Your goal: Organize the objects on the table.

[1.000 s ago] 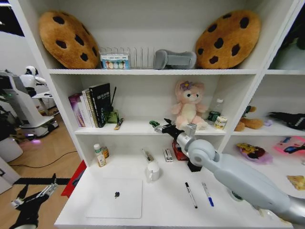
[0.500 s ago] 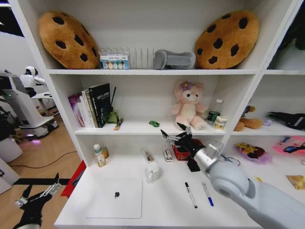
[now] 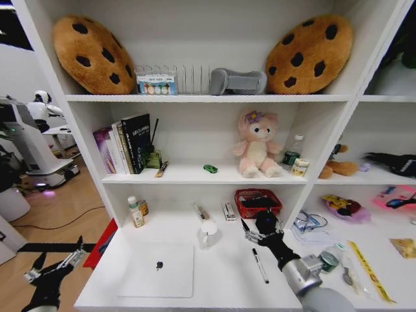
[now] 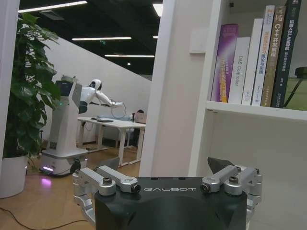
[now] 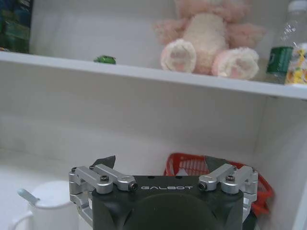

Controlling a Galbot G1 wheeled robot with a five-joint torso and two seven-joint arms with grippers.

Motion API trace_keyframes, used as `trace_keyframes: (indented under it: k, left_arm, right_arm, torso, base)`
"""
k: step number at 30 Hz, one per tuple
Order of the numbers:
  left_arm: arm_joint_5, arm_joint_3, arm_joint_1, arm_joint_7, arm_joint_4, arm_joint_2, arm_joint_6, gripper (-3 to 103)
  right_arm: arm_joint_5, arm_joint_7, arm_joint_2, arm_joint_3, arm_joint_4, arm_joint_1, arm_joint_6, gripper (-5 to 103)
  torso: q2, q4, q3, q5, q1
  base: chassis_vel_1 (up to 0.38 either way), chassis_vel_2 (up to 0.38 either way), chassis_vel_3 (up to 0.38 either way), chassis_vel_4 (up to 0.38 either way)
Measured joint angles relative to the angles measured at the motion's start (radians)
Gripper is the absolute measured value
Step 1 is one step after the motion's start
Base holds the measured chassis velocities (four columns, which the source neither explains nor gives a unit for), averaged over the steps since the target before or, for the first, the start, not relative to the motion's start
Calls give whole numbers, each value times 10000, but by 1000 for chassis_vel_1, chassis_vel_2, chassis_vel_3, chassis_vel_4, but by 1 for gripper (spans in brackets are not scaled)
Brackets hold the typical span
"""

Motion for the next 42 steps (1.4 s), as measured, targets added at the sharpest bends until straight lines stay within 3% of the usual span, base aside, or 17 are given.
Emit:
trace_keyframes:
  k: [5, 11, 13, 19, 42]
  left_arm:
    - [122, 128, 2, -9, -10, -85, -32, 100]
    - [353, 330, 11, -41, 58, -245, -74, 100]
    - [447, 362, 41, -45, 50, -278, -94, 100]
    - [458, 240, 121, -48, 25, -334, -139, 100]
    - [529, 214, 86, -67, 161, -341, -128, 100]
  right_arm:
    - [-113, 308, 262, 46, -603, -208, -491, 100]
    - [541, 424, 482, -503, -1119, -110, -1406, 103]
    - [908, 526, 493, -883, -1311, 210, -1896, 100]
    - [1514, 789, 505, -1442, -1847, 976, -2436, 99]
    - [1865, 811, 660, -2405, -3366, 2294, -2391, 95]
  torso:
    - [0, 3, 1, 0, 2]
    - [0, -1, 1, 1, 2]
    - [0, 1, 1, 0, 3]
    - [-1, 1, 1, 1, 3]
    - [-1, 1, 0, -3, 2]
  base:
    - [0, 0, 0, 0]
    - [0, 0, 0, 0]
    - [0, 0, 0, 0]
    - [0, 0, 0, 0]
    - [0, 0, 0, 0]
